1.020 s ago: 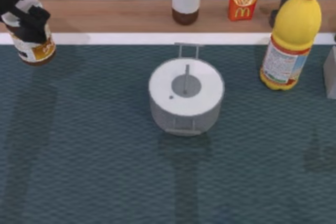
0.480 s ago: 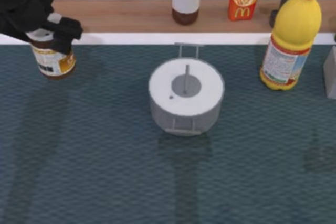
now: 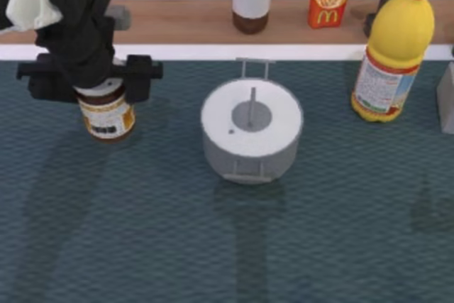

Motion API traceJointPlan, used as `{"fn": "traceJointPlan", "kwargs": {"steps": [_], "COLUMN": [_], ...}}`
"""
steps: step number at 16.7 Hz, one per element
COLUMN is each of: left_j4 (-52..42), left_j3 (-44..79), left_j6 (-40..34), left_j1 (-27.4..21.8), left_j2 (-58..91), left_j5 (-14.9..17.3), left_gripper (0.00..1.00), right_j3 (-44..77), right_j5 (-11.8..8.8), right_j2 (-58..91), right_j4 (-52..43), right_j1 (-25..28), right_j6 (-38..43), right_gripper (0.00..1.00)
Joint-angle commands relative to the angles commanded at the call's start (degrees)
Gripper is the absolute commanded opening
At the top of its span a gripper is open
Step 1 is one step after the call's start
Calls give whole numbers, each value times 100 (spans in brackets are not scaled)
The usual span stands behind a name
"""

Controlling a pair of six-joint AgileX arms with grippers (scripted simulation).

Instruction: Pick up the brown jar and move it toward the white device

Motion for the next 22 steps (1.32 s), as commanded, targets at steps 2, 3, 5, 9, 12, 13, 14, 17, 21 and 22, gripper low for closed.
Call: {"fn": "traceJointPlan", "kwargs": {"steps": [2,3,5,9,12,13,14,17,21,22], "left_j4": [155,190,197,285,828,995,1102,1148,1148,1148], "left_j3": [-197,-238,-246,-280,-476,-543,-594,-619,-619,-619], "left_j6": [-324,-391,-404,-376,-348,-345,-342,-339,-339,-339], "left_j1": [-128,-156,-162,-134,-121,-109,-103,-101,-101,-101], "left_j2": [-101,-122,-126,-40,237,331,406,445,445,445], "left_j5": [-120,-147,-153,-139,-133,-132,-131,-129,-129,-129], "left_gripper": [0,0,0,0,0,0,0,0,23,30], "right_j3": [0,0,0,0,0,0,0,0,0,0], "right_j5": [0,0,0,0,0,0,0,0,0,0], "right_j2": [0,0,0,0,0,0,0,0,0,0], "right_j4": [0,0,0,0,0,0,0,0,0,0], "right_j1": [0,0,0,0,0,0,0,0,0,0], "right_j6": [0,0,0,0,0,0,0,0,0,0], "right_gripper": [100,100,100,100,100,100,100,100,100,100]}}
